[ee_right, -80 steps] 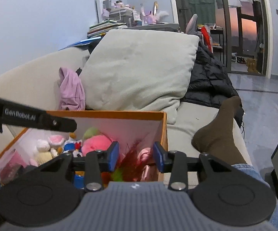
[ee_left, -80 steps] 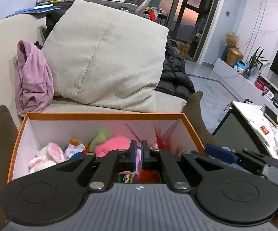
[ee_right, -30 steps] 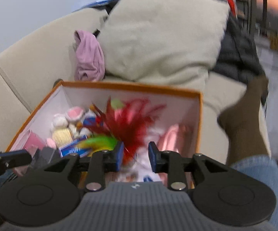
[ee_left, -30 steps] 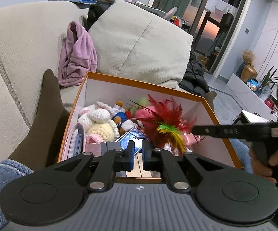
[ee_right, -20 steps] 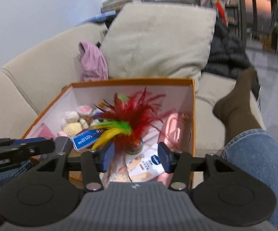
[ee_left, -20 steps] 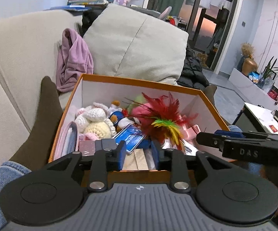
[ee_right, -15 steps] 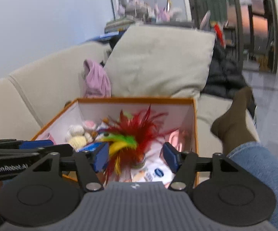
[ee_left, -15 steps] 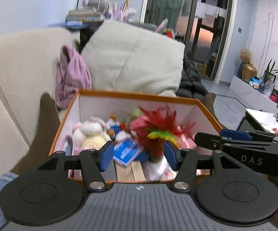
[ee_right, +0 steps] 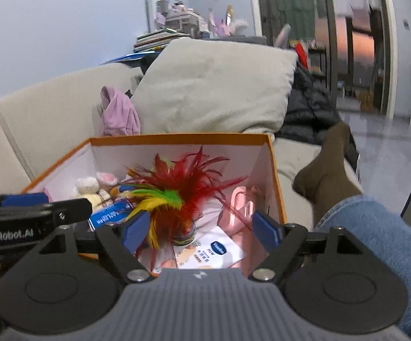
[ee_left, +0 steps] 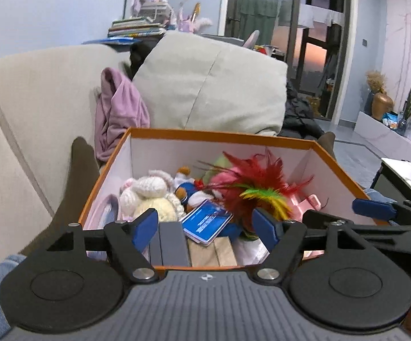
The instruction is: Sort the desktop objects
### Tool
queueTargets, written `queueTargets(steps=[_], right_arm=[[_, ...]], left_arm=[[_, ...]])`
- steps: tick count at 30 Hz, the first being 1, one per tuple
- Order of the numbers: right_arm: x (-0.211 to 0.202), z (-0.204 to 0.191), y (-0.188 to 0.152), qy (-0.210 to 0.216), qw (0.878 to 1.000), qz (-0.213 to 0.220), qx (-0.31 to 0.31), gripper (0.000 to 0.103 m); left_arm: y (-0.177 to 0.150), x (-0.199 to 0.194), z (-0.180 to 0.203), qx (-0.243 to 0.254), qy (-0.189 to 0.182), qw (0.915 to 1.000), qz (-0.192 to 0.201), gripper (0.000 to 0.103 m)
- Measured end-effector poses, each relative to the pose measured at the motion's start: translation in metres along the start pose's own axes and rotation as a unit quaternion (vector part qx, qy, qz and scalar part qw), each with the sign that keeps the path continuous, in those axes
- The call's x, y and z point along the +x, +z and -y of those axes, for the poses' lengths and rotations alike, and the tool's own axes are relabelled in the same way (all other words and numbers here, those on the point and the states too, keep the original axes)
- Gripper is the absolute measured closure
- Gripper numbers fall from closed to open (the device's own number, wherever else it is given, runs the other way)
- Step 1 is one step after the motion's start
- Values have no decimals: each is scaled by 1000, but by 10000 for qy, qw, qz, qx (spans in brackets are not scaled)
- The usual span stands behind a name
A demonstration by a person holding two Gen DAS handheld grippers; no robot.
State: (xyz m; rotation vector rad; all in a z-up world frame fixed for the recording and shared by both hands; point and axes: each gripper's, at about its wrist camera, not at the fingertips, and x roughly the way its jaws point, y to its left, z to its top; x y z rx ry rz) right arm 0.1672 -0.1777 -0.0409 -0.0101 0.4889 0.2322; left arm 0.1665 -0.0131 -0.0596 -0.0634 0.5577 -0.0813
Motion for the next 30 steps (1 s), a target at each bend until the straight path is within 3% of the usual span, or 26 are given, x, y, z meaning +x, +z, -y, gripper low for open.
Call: queueTargets(steps=[8, 30], right_arm=[[2, -4, -6, -123, 9995, 194, -197, 18], [1, -8, -8, -61, 9995, 245, -183, 13]], left_arm=[[-11, 6, 2, 301, 399, 9987, 102, 16], [-10, 9, 0, 301, 499, 9983, 60, 16]])
